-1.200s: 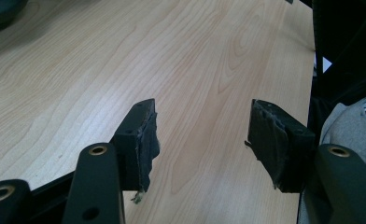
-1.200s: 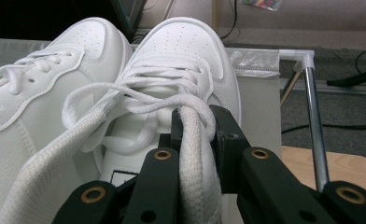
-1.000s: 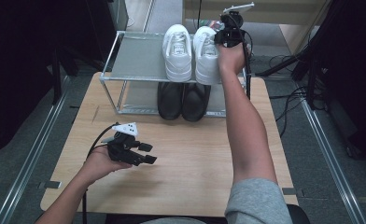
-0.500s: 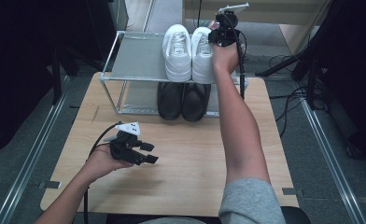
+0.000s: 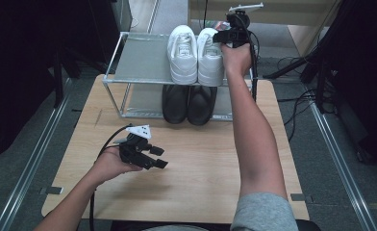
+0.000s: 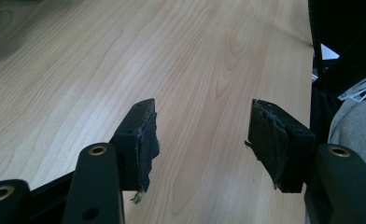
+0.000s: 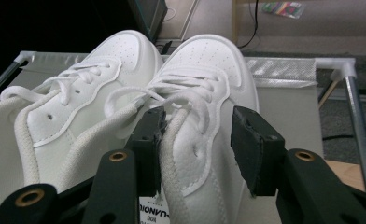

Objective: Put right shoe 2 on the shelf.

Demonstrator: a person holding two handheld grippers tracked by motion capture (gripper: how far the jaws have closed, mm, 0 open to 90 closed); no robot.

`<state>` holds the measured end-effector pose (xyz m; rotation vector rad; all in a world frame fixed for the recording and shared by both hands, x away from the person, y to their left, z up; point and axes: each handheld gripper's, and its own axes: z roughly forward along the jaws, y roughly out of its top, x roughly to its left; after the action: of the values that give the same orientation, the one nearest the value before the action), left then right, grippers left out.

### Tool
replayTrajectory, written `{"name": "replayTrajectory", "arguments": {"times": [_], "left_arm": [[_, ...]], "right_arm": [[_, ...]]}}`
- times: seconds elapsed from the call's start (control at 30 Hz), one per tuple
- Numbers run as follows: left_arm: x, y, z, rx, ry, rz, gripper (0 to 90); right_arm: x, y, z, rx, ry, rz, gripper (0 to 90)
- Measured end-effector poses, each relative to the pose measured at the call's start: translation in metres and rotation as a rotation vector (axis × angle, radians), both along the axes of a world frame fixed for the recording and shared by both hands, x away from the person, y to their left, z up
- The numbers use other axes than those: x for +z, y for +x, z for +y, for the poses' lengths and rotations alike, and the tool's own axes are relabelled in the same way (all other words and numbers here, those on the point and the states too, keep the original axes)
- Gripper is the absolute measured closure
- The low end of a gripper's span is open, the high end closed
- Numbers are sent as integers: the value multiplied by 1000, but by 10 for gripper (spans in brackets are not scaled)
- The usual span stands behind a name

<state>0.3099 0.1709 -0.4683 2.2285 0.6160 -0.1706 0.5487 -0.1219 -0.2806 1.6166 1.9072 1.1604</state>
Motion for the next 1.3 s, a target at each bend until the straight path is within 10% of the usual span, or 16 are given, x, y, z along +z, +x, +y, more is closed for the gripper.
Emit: {"name": "replayTrajectory", "arguments": {"times": [0.8, 1.3], "left_arm": [[1, 17, -8, -21, 0, 20, 417], [0, 17, -5, 12, 0, 5, 412]], "right_arm": [[13, -61, -45, 136, 21, -4, 538], [-9, -98, -62, 243, 35, -62, 519]]}}
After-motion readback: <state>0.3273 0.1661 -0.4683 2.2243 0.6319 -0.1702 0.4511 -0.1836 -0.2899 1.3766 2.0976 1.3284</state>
